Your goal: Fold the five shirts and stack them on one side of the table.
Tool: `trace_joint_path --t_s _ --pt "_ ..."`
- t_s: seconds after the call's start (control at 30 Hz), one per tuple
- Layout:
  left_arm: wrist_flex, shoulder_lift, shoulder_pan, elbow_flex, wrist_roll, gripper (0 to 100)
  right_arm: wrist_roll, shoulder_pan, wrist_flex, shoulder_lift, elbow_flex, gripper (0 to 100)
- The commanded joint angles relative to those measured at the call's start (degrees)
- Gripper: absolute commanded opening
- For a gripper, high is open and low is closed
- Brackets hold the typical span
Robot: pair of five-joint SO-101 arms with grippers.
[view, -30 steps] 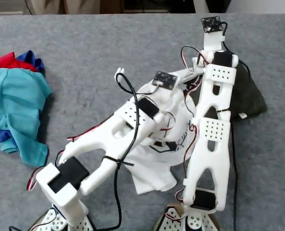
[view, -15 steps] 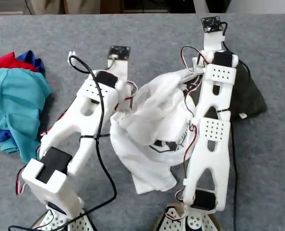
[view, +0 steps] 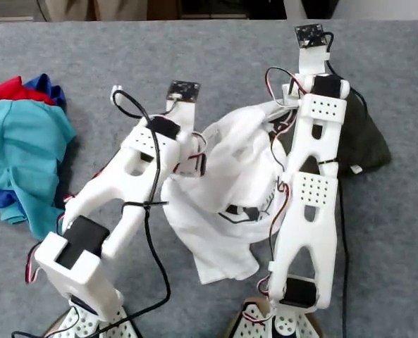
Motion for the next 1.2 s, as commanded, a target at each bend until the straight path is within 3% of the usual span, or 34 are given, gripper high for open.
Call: trace_joint_path --t_s 0.0,0.47,0.8,1.17 --pt "-0.26 -0.04 1.58 0.00 -4.66 19 0.44 -0.48 -1.14 -2.07 -2.33 0.3" --pt "0.00 4.09 10.20 -2.02 -5.63 19 0.53 -0.66 -1.14 -2.07 -2.33 0.3" --pt "10.11 4.26 9.93 -12.22 -6.15 20 0.53 -0.66 -1.14 -1.98 -2.33 0.3" --pt "21.19 4.18 5.63 -14.42 -20.92 19 0.53 -0.66 -1.14 -1.98 -2.33 0.3"
